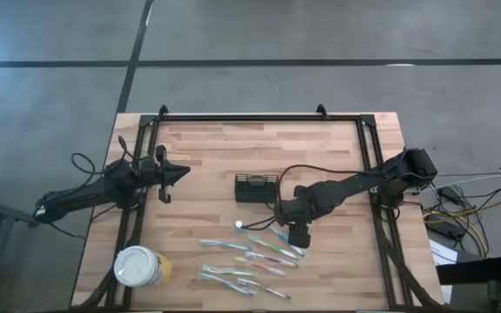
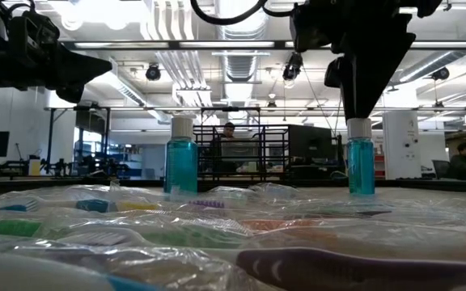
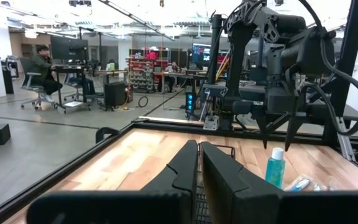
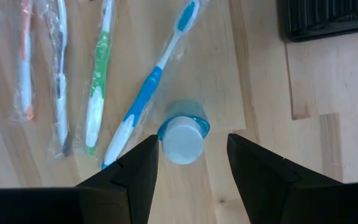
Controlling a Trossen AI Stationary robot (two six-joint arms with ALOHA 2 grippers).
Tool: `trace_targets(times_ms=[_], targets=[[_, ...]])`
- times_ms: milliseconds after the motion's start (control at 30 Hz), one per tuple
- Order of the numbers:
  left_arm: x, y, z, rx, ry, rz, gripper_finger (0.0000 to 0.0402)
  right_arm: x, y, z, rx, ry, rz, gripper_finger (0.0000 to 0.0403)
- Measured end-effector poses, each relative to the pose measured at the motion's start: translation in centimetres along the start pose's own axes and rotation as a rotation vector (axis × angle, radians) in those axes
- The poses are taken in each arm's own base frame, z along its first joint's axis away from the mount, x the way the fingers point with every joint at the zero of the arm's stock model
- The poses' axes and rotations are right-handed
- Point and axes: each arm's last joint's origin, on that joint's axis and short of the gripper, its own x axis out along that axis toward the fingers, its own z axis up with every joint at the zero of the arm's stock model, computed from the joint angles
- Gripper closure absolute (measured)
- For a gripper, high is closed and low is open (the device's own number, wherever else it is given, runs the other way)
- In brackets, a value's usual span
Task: Pick & Place toothbrushing station
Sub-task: Put the right mouthwash into the wire organizer
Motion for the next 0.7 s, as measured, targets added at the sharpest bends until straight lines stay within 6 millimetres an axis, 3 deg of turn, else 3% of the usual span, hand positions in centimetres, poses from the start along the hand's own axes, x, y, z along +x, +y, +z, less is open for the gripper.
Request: trace_targets(times_ms=[700], targets=[[0.00,0.00,0.00,-0.007,0.000,0.000,0.0376,0.47,0.15,-0.15,-0.032,0.007,0.000,0.0225]])
